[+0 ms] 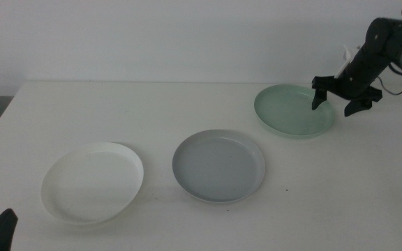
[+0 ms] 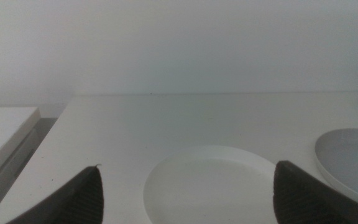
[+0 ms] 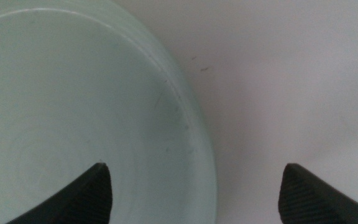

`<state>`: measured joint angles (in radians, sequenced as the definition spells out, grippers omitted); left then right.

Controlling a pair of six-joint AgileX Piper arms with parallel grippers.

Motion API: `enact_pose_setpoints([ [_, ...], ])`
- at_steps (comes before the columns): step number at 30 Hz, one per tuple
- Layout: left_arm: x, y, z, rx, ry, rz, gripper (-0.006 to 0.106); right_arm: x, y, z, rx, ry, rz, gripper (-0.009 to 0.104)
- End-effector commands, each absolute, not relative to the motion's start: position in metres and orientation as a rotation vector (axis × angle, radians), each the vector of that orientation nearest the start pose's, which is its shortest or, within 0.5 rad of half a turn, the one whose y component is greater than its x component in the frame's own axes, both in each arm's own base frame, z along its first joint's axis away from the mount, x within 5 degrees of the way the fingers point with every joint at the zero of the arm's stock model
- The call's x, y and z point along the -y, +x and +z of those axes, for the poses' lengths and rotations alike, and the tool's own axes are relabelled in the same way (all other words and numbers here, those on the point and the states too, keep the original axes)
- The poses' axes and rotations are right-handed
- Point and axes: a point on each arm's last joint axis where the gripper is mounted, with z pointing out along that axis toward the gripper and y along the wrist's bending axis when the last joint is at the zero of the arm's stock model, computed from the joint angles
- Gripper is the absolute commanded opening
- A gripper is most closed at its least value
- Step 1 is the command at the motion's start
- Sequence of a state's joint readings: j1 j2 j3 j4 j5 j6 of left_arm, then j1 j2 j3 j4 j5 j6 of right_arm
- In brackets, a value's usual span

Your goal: Stack the three bowls on top of each other.

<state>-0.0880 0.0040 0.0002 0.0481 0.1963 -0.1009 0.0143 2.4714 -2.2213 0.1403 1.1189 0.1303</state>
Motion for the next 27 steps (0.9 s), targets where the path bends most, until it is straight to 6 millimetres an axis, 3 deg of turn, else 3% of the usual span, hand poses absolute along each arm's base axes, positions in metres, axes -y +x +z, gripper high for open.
enact_pose_setpoints([
  [1, 0.004, 0.056, 0.197, -1.666, 0.026, -0.100, 0.094, -0.017, 0.526, 0.158, -2.821, 0.235, 0.222, 0.067],
  [8, 0.004, 0.056, 0.197, -1.666, 0.024, -0.102, 0.094, -0.018, 0.530, 0.141, -2.820, 0.256, 0.246, 0.049],
  [10, 0.004, 0.056, 0.197, -1.666, 0.024, -0.102, 0.094, -0.018, 0.531, 0.141, -2.811, 0.253, 0.245, 0.034],
  [13, 0.004, 0.056, 0.197, -1.666, 0.024, -0.102, 0.094, -0.016, 0.533, 0.142, -2.783, 0.244, 0.220, -0.003],
  [15, 0.004, 0.056, 0.197, -1.666, 0.024, -0.102, 0.094, -0.014, 0.533, 0.146, -2.772, 0.227, 0.189, -0.002],
  [18, 0.004, 0.056, 0.197, -1.666, 0.024, -0.102, 0.094, -0.014, 0.531, 0.170, -2.738, 0.146, 0.175, -0.002],
  [22, 0.004, 0.056, 0.197, -1.666, 0.024, -0.102, 0.094, -0.019, 0.516, 0.239, -2.634, 0.066, 0.201, -0.002],
  [24, 0.004, 0.056, 0.197, -1.666, 0.026, -0.100, 0.094, -0.030, 0.498, 0.267, -2.609, 0.037, 0.278, -0.002],
  [27, 0.004, 0.056, 0.197, -1.666, 0.024, -0.101, 0.094, -0.062, 0.460, 0.279, -2.615, 0.005, 0.459, -0.002],
])
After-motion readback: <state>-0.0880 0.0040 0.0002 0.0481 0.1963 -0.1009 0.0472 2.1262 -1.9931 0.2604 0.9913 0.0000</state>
